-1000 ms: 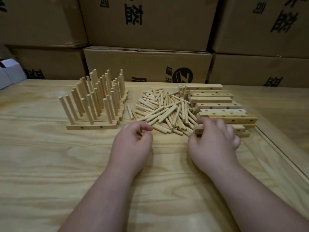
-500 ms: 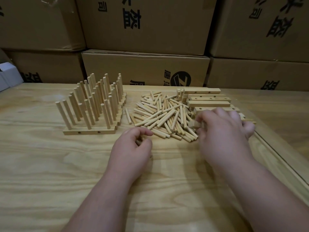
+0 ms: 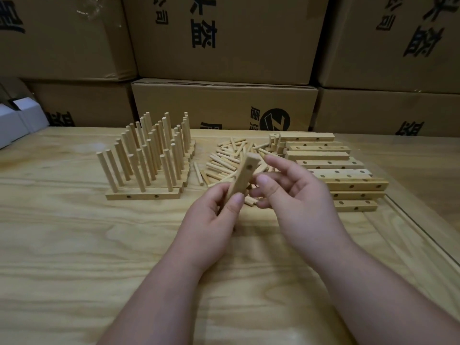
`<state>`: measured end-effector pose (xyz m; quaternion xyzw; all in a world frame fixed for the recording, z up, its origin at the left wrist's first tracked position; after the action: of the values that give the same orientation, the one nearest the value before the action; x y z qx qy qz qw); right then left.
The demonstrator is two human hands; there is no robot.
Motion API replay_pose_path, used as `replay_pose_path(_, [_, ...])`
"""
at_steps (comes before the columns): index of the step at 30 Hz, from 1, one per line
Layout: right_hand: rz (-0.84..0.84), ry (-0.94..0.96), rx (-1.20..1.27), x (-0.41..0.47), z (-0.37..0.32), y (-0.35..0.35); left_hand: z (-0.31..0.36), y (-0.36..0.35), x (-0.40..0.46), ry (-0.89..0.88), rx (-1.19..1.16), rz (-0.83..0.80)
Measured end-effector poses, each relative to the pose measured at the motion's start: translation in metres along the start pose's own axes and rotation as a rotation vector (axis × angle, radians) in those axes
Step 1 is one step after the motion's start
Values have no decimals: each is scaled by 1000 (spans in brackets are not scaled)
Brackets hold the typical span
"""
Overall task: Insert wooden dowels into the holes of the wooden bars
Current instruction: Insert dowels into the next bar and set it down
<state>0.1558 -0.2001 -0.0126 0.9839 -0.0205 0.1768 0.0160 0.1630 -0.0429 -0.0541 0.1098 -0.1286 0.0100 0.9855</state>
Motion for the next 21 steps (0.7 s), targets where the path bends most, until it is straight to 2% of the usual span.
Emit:
replay_pose_path(3, [-1,3,-304,1,22,-2,-1,3,2,75,-149,109])
replay_pose_path(6, [-203,24,-671,-1,39,-8,-1,5,3,105,-205,197])
replay_pose_path(9, [-377,62,-911,-3,44,-17,-1,6,4,119,-201,232])
replay_pose_path(13, [-372,52,-1018,-3,45,-21,-1,7,5,188,-314,225])
replay_pose_path(17, [-282,44,-1014,0,48,-17,2,7,6,239,-387,174])
replay_pose_path(21, [-199,-1,-978,4,47,-11,0,9,7,259,-393,208])
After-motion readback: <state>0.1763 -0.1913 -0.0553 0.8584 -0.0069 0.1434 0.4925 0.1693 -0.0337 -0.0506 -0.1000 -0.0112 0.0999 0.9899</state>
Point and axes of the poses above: each hand's wrist, its own x-axis towards the middle knuckle, its own y-axis out of the back of the hand, z = x × y, the point moved 1 cm from there along x, towards the middle knuckle, and after that the axes turned 3 degrees about y, right-handed, at the moved point
